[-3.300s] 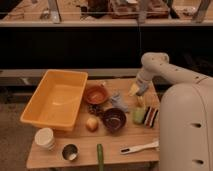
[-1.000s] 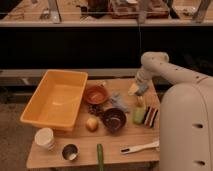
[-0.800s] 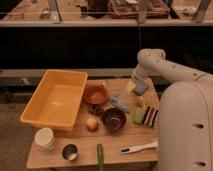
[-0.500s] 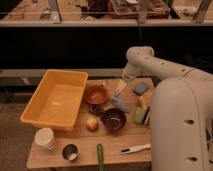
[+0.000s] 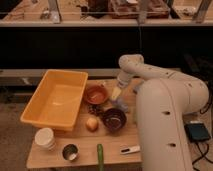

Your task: Place towel in red bowl

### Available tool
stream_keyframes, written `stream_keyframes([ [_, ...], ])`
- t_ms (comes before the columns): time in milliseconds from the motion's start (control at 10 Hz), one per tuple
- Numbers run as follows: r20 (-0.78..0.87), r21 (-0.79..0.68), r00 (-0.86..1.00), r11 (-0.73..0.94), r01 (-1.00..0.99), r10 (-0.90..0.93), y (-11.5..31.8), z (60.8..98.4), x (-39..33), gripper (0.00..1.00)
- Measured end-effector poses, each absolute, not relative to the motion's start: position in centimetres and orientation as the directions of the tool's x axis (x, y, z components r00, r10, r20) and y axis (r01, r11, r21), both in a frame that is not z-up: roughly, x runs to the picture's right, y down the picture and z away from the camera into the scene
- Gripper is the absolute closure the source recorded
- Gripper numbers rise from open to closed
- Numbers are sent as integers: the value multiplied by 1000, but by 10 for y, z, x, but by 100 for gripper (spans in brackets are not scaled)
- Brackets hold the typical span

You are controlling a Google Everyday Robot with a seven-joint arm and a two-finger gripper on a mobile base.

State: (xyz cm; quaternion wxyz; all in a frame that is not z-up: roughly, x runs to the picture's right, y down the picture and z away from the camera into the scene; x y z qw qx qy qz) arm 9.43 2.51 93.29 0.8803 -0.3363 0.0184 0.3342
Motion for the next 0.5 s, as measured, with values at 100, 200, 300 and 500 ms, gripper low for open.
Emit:
stream_keyframes([
  [100,-259,-588,766,534,-608,588,28,938,94,20],
  [200,-228,-603,759,524,-602,610,31,941,93,20],
  [300,-175,-603,747,530,-596,641,29,944,92,20],
  [500,-138,-604,751,546,-580,646,25,947,87,20],
])
